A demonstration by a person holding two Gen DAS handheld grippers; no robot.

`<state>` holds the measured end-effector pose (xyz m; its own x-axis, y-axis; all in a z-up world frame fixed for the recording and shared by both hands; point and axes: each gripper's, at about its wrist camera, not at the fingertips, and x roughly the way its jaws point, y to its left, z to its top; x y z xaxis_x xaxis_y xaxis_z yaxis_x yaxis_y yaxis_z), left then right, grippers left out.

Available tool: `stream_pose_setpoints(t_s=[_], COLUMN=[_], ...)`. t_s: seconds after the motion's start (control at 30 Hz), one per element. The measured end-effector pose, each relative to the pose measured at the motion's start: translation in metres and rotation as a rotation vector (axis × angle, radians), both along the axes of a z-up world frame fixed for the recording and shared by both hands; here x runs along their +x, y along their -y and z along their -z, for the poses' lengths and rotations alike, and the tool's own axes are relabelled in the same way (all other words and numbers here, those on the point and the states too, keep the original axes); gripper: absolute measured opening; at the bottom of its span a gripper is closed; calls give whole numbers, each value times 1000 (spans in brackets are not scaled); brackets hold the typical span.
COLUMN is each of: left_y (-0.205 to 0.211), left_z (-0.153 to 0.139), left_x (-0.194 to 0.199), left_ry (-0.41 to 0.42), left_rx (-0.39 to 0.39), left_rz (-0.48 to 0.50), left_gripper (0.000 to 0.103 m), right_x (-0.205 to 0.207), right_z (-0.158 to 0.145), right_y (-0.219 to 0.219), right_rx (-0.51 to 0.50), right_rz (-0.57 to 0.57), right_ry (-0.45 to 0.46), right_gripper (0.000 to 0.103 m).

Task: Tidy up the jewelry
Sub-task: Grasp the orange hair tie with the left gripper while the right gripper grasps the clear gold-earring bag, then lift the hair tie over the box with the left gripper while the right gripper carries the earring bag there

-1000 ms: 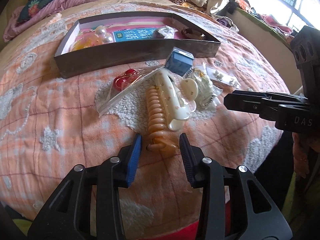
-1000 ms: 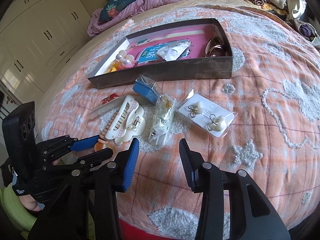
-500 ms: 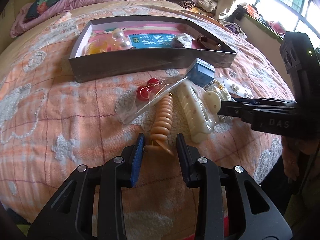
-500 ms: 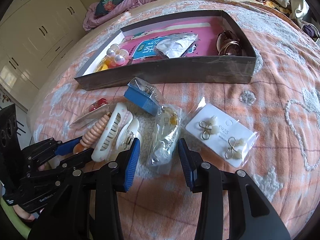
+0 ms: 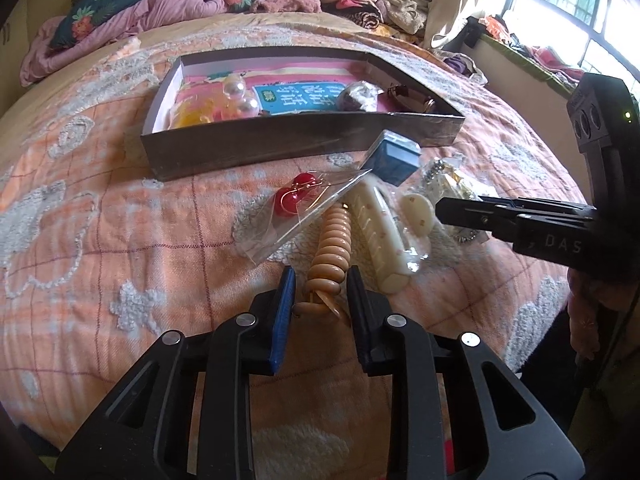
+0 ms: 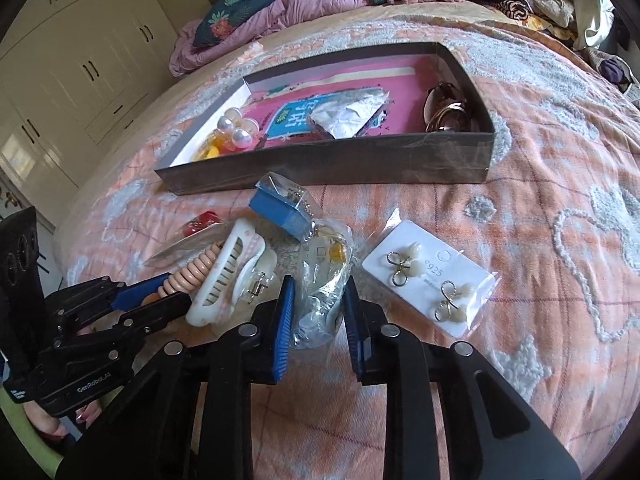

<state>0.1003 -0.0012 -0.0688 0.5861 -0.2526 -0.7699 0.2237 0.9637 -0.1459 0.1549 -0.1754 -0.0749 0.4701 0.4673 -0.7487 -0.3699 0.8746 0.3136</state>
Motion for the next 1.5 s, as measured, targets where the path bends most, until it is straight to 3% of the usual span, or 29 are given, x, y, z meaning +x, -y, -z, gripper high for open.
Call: stream_pose_setpoints(t_s=[0.43,0.77,1.23,1.33,1.5], left_y=[-10,-27,-25,-23,-20], left_z=[-45,-63,-74,-75,-71], left_x=[-20,-4,29,36,49], left_ry=[106,152,180,178,167], left_rx=[-48,-54,-54,-52,-38], left_rz=[-23,-83,-90,-84,-77], left_gripper=[19,19,18,3,0], right_x=[-17,-18,-7,-3,6], right_z=[-31,-45,-61,-66,-70], right_y=[21,22,17,17,18], right_rx=[51,56,52,52,49], right_rz=[25,23,18,21,26], right_ry=[70,110,162,176,190], right_gripper=[23,23,23,23,23])
